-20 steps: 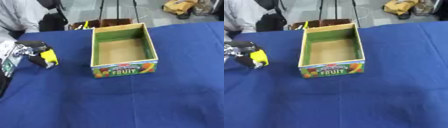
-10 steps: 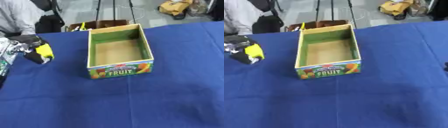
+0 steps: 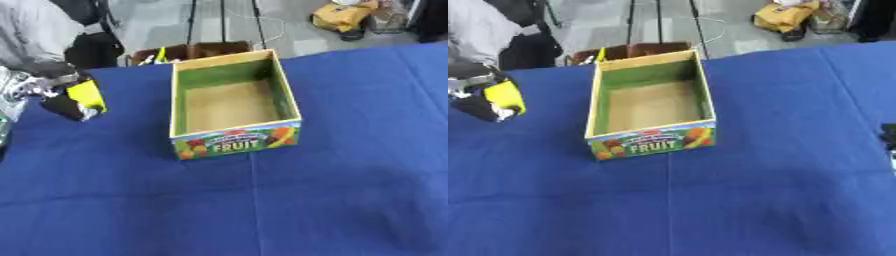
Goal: Pick up objects on the table and place them in the box.
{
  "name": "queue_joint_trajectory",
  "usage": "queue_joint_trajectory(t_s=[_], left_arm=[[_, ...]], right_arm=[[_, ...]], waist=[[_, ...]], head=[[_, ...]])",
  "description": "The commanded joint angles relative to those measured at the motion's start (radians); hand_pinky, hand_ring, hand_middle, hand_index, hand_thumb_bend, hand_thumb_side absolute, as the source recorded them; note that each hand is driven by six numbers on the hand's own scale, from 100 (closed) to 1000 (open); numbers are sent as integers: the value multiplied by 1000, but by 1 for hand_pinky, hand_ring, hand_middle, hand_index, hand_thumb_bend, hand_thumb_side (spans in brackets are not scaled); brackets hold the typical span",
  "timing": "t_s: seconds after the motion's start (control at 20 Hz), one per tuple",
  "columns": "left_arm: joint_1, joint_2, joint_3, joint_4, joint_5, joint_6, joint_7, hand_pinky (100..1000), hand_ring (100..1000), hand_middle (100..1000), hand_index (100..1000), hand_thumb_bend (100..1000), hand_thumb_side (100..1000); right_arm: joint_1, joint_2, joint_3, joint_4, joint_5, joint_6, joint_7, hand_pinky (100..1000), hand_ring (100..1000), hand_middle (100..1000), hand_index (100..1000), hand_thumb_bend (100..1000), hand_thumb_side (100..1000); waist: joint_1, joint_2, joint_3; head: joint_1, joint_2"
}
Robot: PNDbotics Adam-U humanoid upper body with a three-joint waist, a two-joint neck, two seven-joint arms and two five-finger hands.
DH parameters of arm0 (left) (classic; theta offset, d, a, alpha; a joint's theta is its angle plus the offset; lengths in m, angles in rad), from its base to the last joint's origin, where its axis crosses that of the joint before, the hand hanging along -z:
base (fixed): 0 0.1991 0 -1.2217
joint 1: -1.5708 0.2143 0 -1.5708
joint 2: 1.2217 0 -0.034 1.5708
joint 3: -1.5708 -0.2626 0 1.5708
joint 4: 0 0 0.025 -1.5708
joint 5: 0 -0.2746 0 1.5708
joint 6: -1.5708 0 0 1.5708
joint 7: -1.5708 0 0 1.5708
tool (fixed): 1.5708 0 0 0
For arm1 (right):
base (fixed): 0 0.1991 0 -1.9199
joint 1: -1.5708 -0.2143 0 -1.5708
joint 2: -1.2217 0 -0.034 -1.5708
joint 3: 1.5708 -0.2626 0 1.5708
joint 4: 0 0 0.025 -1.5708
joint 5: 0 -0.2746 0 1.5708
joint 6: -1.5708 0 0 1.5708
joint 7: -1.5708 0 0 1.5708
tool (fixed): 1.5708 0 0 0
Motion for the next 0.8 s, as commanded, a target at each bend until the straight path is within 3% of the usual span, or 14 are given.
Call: queue_joint_trajectory(t_s=[0.05, 0.45, 0.8], left_arm=[[-42, 6, -4, -42, 8, 2, 3, 238, 461, 524, 573, 100, 539], [-138, -94, -14, -92, 10, 19, 25, 233, 457, 526, 542, 100, 552], [-207, -203, -37, -65, 14, 41, 87, 230, 456, 526, 543, 100, 558]], right_arm=[[-5, -19, -2, -15, -6, 2, 1, 741, 892, 607, 737, 100, 830], [-7, -25, 6, -15, -14, 0, 8, 740, 892, 607, 736, 100, 828], [-39, -39, 30, -15, -45, -18, 23, 738, 889, 607, 735, 100, 826]], waist=[[0, -26, -1], [8, -35, -17], [19, -33, -65]], head=[[-9, -13], [6, -13], [71, -15]])
